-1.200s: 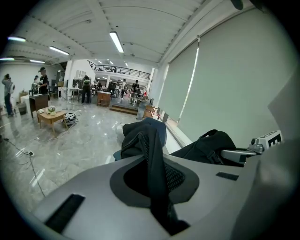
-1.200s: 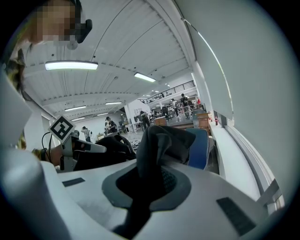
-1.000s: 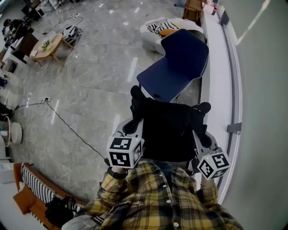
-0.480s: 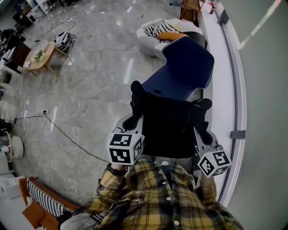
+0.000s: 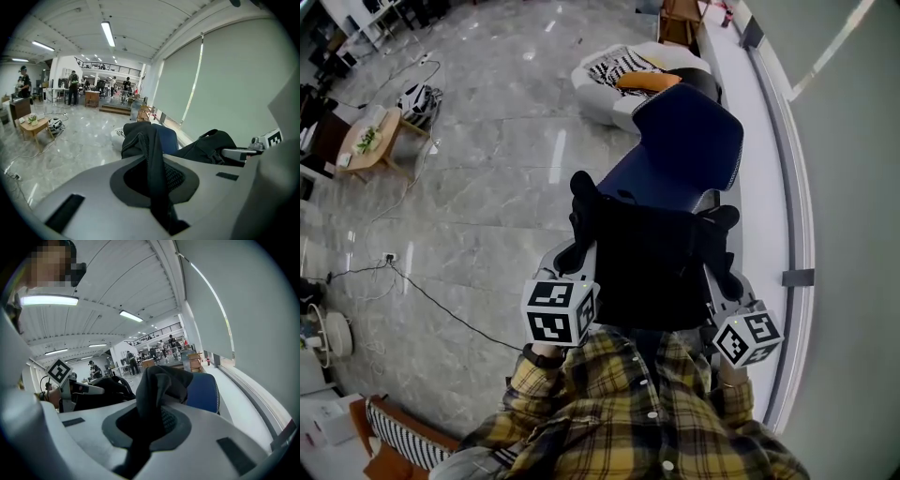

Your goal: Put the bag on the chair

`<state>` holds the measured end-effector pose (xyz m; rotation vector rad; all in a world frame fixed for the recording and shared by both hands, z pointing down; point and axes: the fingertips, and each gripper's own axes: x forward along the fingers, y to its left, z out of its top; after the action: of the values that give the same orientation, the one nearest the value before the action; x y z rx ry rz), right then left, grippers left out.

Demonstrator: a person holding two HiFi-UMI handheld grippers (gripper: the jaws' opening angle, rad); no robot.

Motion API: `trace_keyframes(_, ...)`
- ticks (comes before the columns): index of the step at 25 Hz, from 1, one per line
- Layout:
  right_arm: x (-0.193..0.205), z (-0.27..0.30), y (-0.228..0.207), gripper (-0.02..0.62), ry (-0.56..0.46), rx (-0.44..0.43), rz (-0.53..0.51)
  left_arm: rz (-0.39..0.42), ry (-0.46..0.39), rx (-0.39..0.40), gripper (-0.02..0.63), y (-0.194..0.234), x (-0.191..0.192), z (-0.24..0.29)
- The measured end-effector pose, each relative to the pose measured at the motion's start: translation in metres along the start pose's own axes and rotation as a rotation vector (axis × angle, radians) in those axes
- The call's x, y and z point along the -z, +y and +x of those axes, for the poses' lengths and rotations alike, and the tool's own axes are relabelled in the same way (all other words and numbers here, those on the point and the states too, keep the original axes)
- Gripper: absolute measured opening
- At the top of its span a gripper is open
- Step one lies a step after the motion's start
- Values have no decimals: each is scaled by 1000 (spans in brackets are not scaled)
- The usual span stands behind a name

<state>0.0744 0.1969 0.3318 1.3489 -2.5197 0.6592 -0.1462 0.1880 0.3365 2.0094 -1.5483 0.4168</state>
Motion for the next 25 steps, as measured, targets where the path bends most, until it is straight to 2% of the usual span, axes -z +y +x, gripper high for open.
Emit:
trace_keyframes(7,-8,13,-12,34,13,29,5,3,19,23,35,2,-12,21)
trace_keyframes(12,-19,31,-29,34,11,20,6,2,11,15,35,3,-25,42)
trace_keyframes(20,-36,80,-76,34,57,-20,7,-12,33,-30,35,4,-52,101)
trace_keyframes(25,-64,113,-117,34,77,-45,9,-31,44,-54,35,-3,-82,147)
